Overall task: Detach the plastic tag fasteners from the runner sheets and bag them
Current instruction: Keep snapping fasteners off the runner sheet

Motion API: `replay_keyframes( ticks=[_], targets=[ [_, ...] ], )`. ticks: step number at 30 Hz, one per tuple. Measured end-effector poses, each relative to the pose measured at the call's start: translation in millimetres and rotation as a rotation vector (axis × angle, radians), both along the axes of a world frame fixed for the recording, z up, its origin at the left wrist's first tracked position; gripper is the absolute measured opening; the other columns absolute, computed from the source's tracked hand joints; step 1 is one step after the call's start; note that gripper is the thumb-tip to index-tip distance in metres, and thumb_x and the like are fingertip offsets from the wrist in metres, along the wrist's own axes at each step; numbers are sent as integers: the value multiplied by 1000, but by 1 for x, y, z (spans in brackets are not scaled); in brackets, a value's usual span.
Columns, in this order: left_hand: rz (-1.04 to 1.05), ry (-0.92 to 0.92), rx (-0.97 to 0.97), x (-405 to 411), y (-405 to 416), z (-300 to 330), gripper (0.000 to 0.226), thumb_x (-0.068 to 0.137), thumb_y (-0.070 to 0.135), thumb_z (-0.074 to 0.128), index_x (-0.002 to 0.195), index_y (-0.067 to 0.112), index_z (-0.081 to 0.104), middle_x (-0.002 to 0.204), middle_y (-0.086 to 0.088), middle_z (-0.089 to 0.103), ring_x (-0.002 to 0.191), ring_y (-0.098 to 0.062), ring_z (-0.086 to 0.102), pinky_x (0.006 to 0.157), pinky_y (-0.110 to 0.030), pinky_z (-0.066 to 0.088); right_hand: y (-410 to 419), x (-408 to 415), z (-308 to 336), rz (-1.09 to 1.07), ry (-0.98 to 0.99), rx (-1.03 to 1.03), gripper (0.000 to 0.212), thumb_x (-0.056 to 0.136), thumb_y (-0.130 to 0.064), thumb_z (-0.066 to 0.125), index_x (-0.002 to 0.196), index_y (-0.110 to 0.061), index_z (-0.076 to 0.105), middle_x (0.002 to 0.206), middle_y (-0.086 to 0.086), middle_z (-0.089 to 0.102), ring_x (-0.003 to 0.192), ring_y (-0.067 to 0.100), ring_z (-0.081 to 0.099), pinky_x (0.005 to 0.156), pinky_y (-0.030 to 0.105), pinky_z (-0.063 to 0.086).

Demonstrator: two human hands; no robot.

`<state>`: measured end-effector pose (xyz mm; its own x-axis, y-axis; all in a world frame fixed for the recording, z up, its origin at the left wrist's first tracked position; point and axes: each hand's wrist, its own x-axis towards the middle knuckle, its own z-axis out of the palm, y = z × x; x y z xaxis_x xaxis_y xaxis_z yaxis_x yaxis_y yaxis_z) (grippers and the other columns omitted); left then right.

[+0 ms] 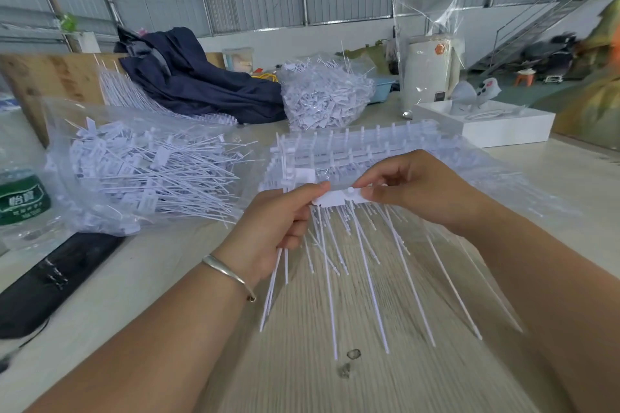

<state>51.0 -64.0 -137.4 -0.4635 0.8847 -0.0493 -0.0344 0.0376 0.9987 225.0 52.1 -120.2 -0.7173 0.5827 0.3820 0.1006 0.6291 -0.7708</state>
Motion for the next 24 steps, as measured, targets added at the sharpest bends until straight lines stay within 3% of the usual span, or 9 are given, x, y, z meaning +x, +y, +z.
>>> replay_keyframes(
  ticks=[5,10,14,18,21,24],
  targets=[
    [-76,-25,4,-5,-3,1,29,77,32,77,64,23,52,53,8,27,42,-7,19,33,-15,16,3,1,-3,17,16,-59,11,84,-18,75,86,-27,79,71,11,61,64,22,50,63,31,41],
    [-241,-156,74,-5,-6,2,32,76,32,68,48,24,55,55,10,23,42,-3,17,32,-13,13,3,1,-4,83,76,-169,15,82,-12,74,94,-18,79,81,22,67,64,15,55,63,20,46],
    [-313,-208,107,-2,-7,3,33,75,36,66,48,25,52,52,11,23,42,-2,16,33,-13,12,0,2,-1,142,142,-315,16,70,-19,75,85,-22,79,69,-1,69,56,6,53,53,10,41],
    [-399,-267,100,2,-5,-2,25,79,35,64,61,24,49,54,11,21,41,-1,17,33,-13,13,-2,-1,-1,213,165,-376,24,65,-22,73,88,-14,72,68,2,65,60,13,50,58,22,32],
    [-481,-325,84,10,-4,-7,19,84,31,61,81,22,44,57,10,19,38,1,22,31,-11,17,-9,-7,-2,329,184,-410,22,70,-18,72,87,-9,63,78,10,65,63,12,55,66,25,39],
    [-469,-336,101,11,-3,-8,20,82,30,62,83,21,44,54,11,23,38,1,23,30,-11,19,-10,-8,-2,304,169,-386,20,70,-22,73,84,-13,63,71,1,67,65,16,50,75,40,27]
  ],
)
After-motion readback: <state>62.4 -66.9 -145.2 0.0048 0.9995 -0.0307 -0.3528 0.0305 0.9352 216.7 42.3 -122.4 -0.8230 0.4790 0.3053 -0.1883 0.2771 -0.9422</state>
